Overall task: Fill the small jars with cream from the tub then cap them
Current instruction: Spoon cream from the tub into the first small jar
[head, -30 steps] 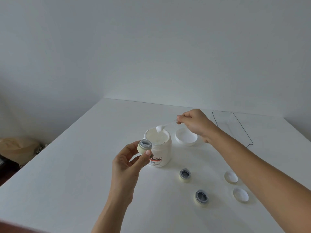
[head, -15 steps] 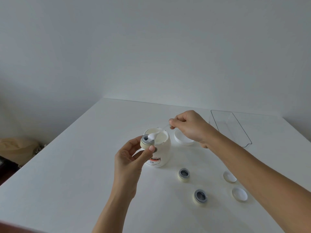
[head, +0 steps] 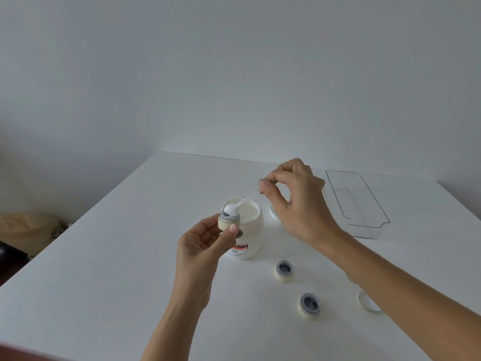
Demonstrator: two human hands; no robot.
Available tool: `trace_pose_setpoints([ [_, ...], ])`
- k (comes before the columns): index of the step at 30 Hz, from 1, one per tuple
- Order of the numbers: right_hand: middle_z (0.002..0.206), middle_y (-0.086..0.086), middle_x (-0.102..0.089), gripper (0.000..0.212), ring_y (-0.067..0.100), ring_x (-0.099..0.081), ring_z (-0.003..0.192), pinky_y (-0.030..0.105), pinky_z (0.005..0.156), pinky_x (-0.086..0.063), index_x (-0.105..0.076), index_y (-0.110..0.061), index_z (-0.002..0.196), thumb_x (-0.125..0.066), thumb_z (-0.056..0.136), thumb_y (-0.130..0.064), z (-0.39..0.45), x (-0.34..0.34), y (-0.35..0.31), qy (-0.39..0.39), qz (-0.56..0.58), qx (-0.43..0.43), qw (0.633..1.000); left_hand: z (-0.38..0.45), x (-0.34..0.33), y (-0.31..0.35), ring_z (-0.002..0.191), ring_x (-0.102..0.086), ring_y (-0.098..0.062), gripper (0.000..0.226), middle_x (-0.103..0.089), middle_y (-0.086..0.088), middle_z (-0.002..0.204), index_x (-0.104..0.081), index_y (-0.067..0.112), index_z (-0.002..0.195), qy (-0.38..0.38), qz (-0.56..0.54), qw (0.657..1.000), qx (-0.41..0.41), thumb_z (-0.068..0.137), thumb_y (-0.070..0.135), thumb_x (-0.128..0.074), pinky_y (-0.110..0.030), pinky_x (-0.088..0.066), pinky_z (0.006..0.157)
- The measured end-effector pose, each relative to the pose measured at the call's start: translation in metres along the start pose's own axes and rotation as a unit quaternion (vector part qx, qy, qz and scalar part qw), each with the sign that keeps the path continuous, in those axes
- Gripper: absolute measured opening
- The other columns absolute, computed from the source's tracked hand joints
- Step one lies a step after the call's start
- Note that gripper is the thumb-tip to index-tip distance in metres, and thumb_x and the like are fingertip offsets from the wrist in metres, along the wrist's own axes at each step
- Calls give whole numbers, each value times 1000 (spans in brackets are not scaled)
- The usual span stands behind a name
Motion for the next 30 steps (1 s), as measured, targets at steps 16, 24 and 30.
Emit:
trace_pose_setpoints([
  [16, 96, -4, -41, 12, 16, -43, 83, 37, 78, -21, -73, -26, 91, -62, 92, -31, -44, 13, -14, 151, -131, 312, 929, 1, 3, -1, 82, -75, -19, 33, -78, -11, 92, -79, 11, 96, -5, -41, 999, 19, 66, 25, -84, -21, -57, 72],
  [24, 94, -6, -41, 2, 14, -45, 81, 38, 79, -25, -61, -32, 93, -60, 92, -31, -41, 21, -5, 178, -101, 283, 937, 4, 8, -3, 90, -75, -23, 38, -78, -12, 96, -79, 13, 98, -2, -45, 999, 16, 65, 27, -88, -23, -58, 77],
  [30, 90, -1, -49, 11, 18, -49, 83, 30, 80, -17, -70, -26, 79, -63, 88, -28, -16, 5, 17, 114, -111, 130, 979, -3, 14, -12, 99, -74, -27, 27, -77, -10, 105, -76, 17, 105, -23, -24, 999, 7, 79, 17, -74, -24, -57, 81],
])
Point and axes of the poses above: each hand's wrist, its own z-axis towards the middle knuckle, its own x-axis out of the back of the hand, y = z × x, the point moved 7 cm from there along z, towards the middle knuckle
